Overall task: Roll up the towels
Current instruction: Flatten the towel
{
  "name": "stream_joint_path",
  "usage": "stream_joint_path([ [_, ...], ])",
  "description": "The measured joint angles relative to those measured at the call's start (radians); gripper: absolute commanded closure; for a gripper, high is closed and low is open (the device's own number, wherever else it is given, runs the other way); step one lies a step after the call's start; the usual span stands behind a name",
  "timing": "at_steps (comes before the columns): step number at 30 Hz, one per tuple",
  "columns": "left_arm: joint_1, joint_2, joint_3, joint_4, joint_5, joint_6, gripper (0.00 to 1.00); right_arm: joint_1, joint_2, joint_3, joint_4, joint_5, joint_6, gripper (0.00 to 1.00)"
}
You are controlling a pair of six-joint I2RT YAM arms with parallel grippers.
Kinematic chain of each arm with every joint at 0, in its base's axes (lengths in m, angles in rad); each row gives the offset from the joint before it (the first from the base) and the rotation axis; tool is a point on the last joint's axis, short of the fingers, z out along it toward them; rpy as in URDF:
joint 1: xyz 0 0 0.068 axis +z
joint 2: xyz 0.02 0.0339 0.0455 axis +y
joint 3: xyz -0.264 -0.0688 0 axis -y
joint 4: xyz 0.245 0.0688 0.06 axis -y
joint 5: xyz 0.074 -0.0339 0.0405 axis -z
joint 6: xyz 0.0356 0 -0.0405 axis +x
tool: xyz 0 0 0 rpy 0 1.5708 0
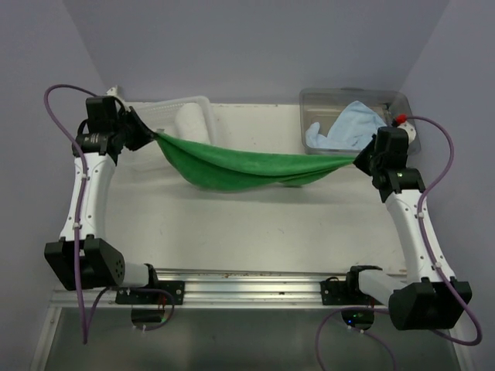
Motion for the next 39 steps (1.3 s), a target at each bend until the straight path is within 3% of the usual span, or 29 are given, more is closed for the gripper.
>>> stream_joint_path([
  [2,-0.006,0.059,0.053,0.0,0.008,0.0,1.0,0.0,-0.003,0.0,0.002,-0.002,0.0,1.0],
  [3,-0.012,0.106,0.09,0.0,0.008,0.0,0.94,0.0,0.001,0.0,0.002,-0.002,0.0,1.0],
  [4,-0.021,0.16,0.134,0.005,0.005,0.001,0.82,0.0,0.008,0.0,0.002,-0.003,0.0,1.0],
  [5,-0.031,0.211,0.172,0.005,-0.006,0.007,0.43,0.0,0.016,-0.001,0.002,-0.003,0.0,1.0],
  [6,-0.045,0.271,0.216,0.002,-0.022,0.016,0.27,0.0,0.021,-0.003,0.003,-0.004,0.0,1.0],
  [8,-0.08,0.393,0.314,-0.027,-0.058,0.021,0.05,-0.001,0.027,-0.014,0.008,-0.006,0.0,1.0],
  [10,-0.118,0.467,0.354,-0.046,-0.098,0.03,0.0,-0.001,0.028,-0.025,0.009,-0.007,0.0,1.0],
  [13,-0.171,0.47,0.332,-0.078,-0.15,0.034,0.01,-0.001,0.03,-0.036,0.01,-0.007,0.0,1.0],
  [20,-0.221,0.121,0.027,-0.04,-0.193,0.04,0.33,-0.001,0.048,-0.062,0.031,-0.023,0.002,1.0],
  [24,-0.267,0.014,-0.134,0.011,-0.183,0.031,0.31,-0.001,0.073,-0.071,0.046,-0.05,0.003,1.0],
  [30,-0.389,0.182,-0.201,0.056,-0.163,-0.005,0.27,-0.001,0.079,-0.086,0.05,-0.059,0.002,1.0],
  [35,-0.493,0.379,-0.049,0.058,-0.189,-0.04,0.3,-0.001,0.061,-0.12,0.055,-0.06,0.002,1.0],
  [39,-0.515,0.502,0.085,0.054,-0.227,-0.064,0.3,-0.001,0.038,-0.142,0.054,-0.06,0.002,1.0],
])
